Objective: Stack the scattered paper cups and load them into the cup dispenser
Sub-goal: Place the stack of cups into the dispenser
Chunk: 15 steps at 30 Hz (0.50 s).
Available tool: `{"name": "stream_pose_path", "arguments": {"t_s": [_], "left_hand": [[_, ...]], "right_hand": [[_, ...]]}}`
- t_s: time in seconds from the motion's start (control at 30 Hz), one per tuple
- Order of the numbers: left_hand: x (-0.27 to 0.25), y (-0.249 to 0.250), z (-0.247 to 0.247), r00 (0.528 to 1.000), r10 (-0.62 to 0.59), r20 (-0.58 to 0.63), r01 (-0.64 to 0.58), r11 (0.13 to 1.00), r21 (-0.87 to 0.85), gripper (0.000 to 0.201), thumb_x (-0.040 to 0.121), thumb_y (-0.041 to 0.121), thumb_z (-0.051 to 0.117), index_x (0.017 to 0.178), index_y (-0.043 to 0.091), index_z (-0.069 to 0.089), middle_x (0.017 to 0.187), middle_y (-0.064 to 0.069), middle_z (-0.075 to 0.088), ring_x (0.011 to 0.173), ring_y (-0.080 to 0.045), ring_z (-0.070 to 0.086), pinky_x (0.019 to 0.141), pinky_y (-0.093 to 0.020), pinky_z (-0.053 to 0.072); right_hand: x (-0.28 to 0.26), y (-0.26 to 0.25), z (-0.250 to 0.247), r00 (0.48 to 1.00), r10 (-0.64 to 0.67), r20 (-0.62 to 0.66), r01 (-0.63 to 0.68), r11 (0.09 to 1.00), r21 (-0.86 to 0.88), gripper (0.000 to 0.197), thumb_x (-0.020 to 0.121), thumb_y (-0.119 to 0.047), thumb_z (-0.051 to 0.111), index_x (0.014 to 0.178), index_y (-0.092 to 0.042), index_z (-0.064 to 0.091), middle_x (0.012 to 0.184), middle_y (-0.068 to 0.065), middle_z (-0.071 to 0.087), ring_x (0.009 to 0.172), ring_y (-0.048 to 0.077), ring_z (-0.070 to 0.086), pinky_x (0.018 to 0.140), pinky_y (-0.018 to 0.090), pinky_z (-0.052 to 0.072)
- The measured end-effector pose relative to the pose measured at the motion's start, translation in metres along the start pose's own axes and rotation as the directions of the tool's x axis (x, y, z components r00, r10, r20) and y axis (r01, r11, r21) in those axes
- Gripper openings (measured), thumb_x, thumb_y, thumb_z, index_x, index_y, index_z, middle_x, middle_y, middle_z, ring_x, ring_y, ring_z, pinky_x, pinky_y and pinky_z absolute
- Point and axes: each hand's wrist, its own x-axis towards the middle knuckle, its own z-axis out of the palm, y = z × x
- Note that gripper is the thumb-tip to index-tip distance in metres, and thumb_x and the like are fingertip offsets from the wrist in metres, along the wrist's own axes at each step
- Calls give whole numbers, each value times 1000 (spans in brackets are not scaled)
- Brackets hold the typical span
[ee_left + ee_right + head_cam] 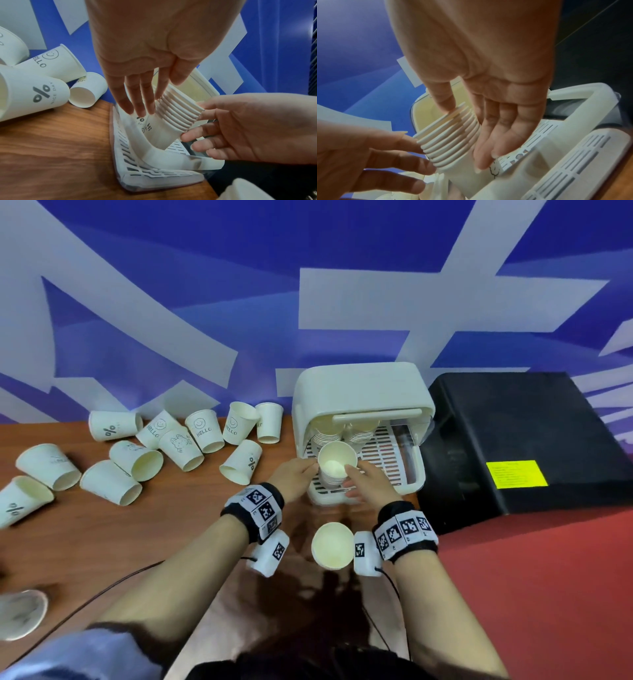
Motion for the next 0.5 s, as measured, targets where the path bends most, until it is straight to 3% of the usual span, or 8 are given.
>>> {"name": "stream_pose_path", "arguments": {"t_s": [0.1, 0.2, 0.3, 0.37, 0.5], "left_hand": [[8, -6, 2, 999, -29, 46, 29, 999, 15, 36, 100, 20, 35, 123, 6, 58, 135, -15, 54, 126, -31, 48, 109, -39, 33], [7, -9, 6, 997, -59, 47, 59, 998, -15, 36, 99, 22, 36, 126, 8, 56, 138, -13, 52, 129, -29, 46, 111, -38, 31], [4, -10, 8, 997, -73, 20, 74, 995, -69, 35, 99, 20, 37, 121, 5, 59, 133, -15, 55, 125, -30, 49, 109, -37, 34], [1, -11, 9, 997, -79, 6, 80, 990, -114, 33, 98, 20, 38, 116, 4, 61, 128, -16, 59, 121, -30, 51, 107, -38, 35], [-12, -14, 6, 997, -83, -7, 81, 985, -154, 33, 98, 22, 40, 119, 8, 61, 130, -12, 59, 123, -26, 50, 110, -38, 33]], "right_hand": [[10, 7, 5, 1000, 22, 17, -22, 999, -35, 48, 96, -34, 47, 139, -11, 44, 120, 15, 63, 95, 27, 65, 77, 33, 55], [12, 9, 5, 999, 36, 30, -35, 999, -34, 46, 97, -32, 46, 138, -13, 45, 119, 14, 63, 87, 24, 67, 84, 37, 55], [9, 9, 5, 1000, 27, 13, -26, 999, -40, 44, 96, -34, 47, 135, -16, 49, 122, 12, 63, 96, 26, 66, 95, 44, 52], [4, 9, 4, 1000, 25, -8, -26, 999, -32, 44, 95, -35, 48, 135, -17, 50, 120, 10, 63, 101, 26, 65, 97, 46, 51], [-11, 6, 2, 999, -14, -42, 14, 1000, 11, 45, 97, -31, 49, 138, -14, 48, 116, 11, 64, 98, 23, 64, 89, 37, 54]]}}
